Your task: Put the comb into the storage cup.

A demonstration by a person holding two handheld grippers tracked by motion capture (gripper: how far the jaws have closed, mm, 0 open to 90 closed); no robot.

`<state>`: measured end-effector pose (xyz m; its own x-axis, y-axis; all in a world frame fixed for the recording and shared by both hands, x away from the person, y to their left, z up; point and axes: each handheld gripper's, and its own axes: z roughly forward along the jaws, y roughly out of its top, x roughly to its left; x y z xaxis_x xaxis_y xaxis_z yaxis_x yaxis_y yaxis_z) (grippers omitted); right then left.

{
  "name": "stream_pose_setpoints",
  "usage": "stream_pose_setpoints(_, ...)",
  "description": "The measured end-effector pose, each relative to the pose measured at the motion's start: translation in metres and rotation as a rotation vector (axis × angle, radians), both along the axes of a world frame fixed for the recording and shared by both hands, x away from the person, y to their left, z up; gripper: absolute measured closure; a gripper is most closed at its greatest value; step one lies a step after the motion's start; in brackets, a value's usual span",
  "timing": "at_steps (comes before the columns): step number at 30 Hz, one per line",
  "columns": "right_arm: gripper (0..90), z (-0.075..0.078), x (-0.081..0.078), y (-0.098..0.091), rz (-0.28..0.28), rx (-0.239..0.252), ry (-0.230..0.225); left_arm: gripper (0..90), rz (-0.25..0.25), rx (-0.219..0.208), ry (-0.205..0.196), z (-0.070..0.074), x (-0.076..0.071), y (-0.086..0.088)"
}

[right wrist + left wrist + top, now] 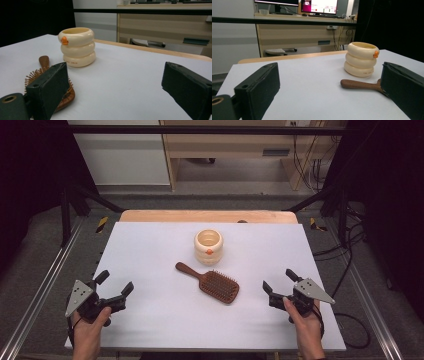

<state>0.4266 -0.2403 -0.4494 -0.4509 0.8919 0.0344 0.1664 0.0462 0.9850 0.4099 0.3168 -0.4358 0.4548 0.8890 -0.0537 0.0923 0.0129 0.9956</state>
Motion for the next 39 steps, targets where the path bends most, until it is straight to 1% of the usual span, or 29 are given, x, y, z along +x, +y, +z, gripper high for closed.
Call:
stream_pose_setpoints(1, 7.1, 0.0, 0.0, 0.0, 0.0, 0.0, 0.0, 2.8, -0.009, -0.003, 0.003, 0.0, 0.0, -0.001)
stream_pose_setpoints(2, 7.0, 0.0, 0.001, 0.0, -0.004, 0.009, 0.011, 2.8, -0.005, 0.004, 0.002, 0.0, 0.0, -0.001)
stream_pose_setpoints(3, 7.0, 0.0, 0.001, 0.0, -0.004, 0.009, 0.011, 2.8, -0.005, 0.005, 0.004, 0.0, 0.0, -0.001)
stream_pose_setpoints(5, 6.3, 0.0, 0.001, 0.001, -0.005, 0.018, 0.023, 2.9, -0.012, 0.001, 0.008, -0.001, 0.0, -0.002)
stream_pose_setpoints(9, 5.1, 0.0, 0.001, 0.003, -0.008, 0.025, 0.025, 2.8, -0.009, 0.011, 0.015, -0.002, 0.001, -0.003)
stream_pose_setpoints(16, 4.3, 0.0, 0.0, 0.004, -0.006, 0.036, 0.035, 2.9, -0.011, 0.012, 0.016, -0.001, 0.0, -0.004)
stream_pose_setpoints(17, 4.3, 0.0, 0.0, 0.004, -0.01, 0.037, 0.036, 2.9, -0.016, 0.007, 0.018, -0.002, 0.001, -0.004)
stream_pose_setpoints(18, 4.3, 0.0, 0.0, 0.005, -0.021, 0.044, 0.039, 2.9, -0.011, 0.01, 0.017, -0.002, 0.001, -0.004)
stream_pose_setpoints(21, 4.3, -0.001, 0.0, 0.006, -0.027, 0.049, 0.044, 2.9, -0.015, 0.008, 0.022, -0.002, 0.001, -0.005)
stream_pose_setpoints(22, 4.3, -0.001, 0.001, 0.006, -0.034, 0.058, 0.054, 2.9, -0.014, 0.004, 0.024, -0.002, 0.001, -0.005)
stream_pose_setpoints(31, 6.4, 0.002, -0.001, 0.009, -0.017, 0.081, 0.062, 3.0, -0.003, 0.006, 0.026, -0.002, 0.0, -0.004)
stream_pose_setpoints(34, 7.0, 0.004, -0.001, 0.012, -0.015, 0.081, 0.065, 3.0, -0.005, 0.009, 0.031, -0.003, -0.001, -0.004)
stream_pose_setpoints(39, 8.6, 0.005, -0.003, 0.016, -0.021, 0.062, 0.069, 3.0, -0.008, 0.014, 0.041, -0.004, -0.001, -0.005)
